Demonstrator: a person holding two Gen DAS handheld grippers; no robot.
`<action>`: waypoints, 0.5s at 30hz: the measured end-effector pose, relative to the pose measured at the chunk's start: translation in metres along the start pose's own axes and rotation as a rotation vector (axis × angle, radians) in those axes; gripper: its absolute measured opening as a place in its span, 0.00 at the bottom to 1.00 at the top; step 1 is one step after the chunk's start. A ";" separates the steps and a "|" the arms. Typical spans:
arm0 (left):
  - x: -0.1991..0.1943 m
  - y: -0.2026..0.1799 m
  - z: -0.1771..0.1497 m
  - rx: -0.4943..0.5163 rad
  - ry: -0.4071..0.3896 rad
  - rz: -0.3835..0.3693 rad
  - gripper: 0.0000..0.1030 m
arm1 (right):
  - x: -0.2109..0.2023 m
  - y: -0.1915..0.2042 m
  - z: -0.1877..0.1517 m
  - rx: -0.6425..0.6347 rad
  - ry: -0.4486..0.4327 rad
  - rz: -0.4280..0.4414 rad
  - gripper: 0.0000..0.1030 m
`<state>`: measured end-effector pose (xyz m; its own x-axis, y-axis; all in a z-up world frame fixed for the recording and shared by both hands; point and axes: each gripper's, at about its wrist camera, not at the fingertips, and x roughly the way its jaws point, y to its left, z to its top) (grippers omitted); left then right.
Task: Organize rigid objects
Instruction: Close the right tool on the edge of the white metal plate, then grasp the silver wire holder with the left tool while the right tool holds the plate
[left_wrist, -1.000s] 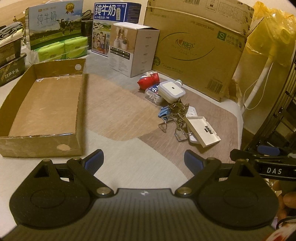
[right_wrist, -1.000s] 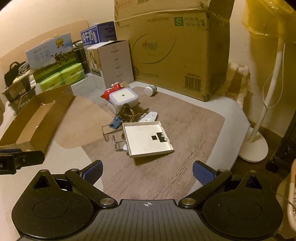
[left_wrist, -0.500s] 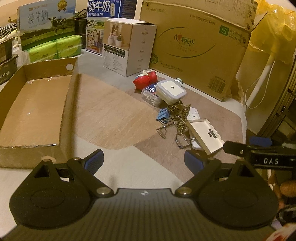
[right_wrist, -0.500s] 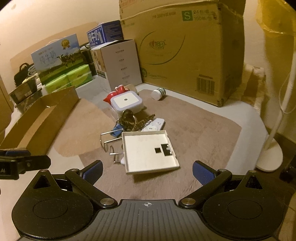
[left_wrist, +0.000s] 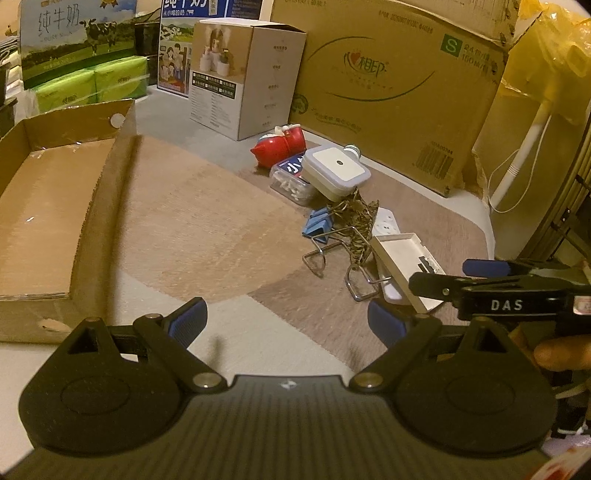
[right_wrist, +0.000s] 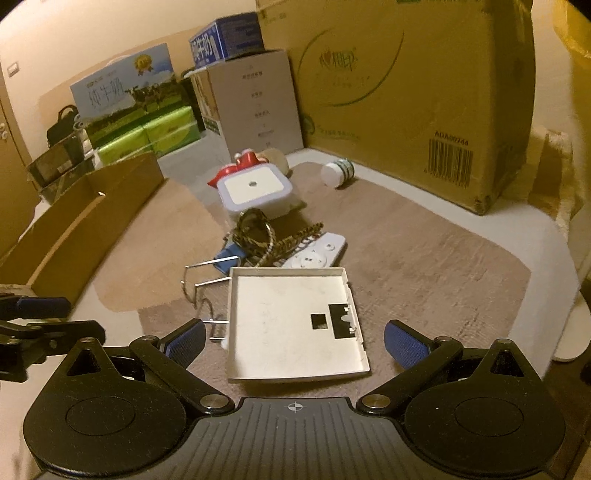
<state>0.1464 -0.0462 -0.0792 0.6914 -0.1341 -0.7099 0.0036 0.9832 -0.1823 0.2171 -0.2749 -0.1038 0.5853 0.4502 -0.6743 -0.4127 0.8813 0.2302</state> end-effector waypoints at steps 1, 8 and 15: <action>0.002 0.000 0.000 -0.002 0.001 -0.001 0.90 | 0.003 -0.002 0.000 0.002 0.004 0.003 0.99; 0.008 0.002 -0.001 -0.010 0.006 -0.010 0.90 | 0.016 -0.009 0.002 0.016 0.030 0.040 0.96; 0.011 0.004 -0.001 -0.011 0.006 -0.014 0.90 | 0.025 -0.013 0.005 0.040 0.054 0.067 0.89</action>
<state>0.1533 -0.0437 -0.0880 0.6870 -0.1482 -0.7113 0.0046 0.9798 -0.1997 0.2407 -0.2748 -0.1198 0.5185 0.5010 -0.6930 -0.4212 0.8549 0.3029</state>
